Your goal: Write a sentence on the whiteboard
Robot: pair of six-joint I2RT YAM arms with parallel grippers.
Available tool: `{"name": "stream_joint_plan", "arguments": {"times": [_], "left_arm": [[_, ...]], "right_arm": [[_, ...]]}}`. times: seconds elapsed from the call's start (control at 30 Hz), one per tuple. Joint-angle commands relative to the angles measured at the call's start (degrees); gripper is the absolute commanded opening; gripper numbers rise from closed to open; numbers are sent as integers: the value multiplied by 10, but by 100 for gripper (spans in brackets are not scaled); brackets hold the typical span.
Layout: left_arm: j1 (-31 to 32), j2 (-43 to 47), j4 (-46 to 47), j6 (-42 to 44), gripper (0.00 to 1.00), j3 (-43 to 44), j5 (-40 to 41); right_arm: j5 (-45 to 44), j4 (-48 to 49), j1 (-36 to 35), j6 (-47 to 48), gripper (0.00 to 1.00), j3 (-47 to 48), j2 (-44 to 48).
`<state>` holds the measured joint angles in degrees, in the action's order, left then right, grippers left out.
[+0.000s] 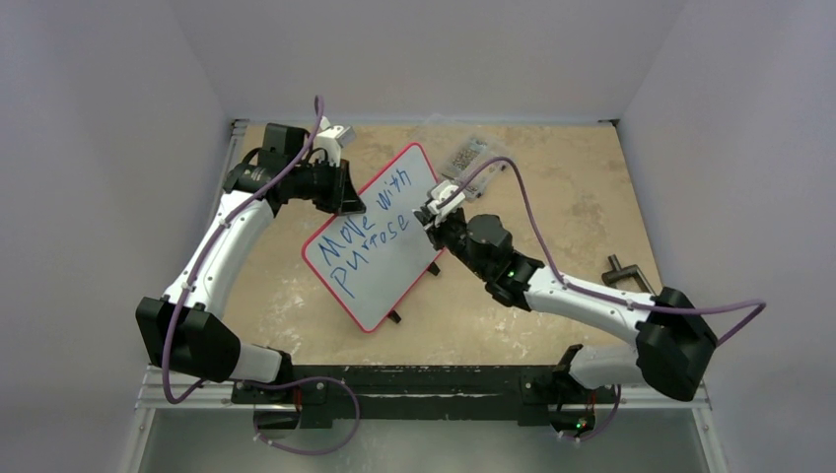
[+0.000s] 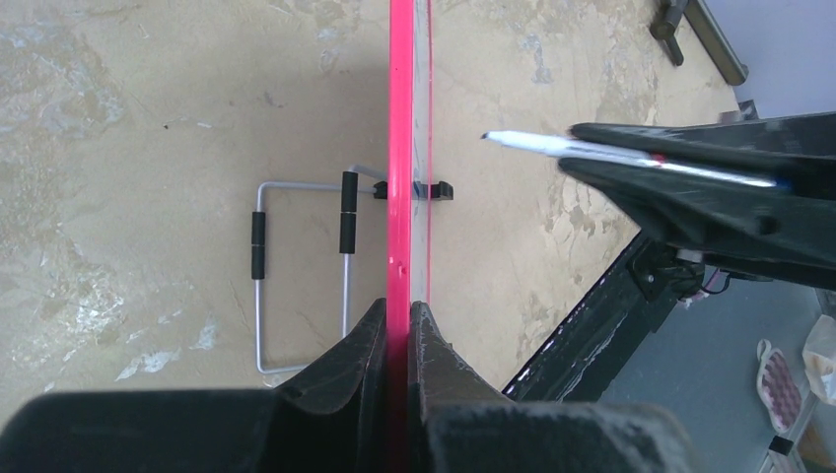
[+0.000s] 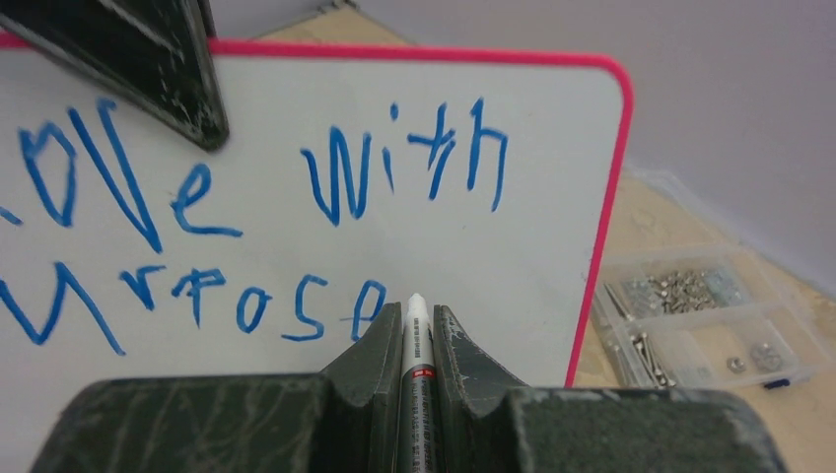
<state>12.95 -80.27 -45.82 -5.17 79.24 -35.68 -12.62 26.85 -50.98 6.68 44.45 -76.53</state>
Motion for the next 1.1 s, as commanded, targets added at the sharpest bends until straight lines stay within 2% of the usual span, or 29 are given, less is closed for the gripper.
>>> {"name": "stream_joint_plan", "arguments": {"times": [0.0,0.77,0.93,1.07], "left_arm": [[3,16,19,20,0,7,7],[2,19,20,18,0,6,4],[3,19,21,12,0,5,16],[2,22,25,6,0,1,23]], "right_arm": [[3,48,1,15,0,4,69],[30,56,1,-18,0,-77,203],[59,60,1,-32,0,-112,226],[107,102,1,-51,0,-150,239]]}}
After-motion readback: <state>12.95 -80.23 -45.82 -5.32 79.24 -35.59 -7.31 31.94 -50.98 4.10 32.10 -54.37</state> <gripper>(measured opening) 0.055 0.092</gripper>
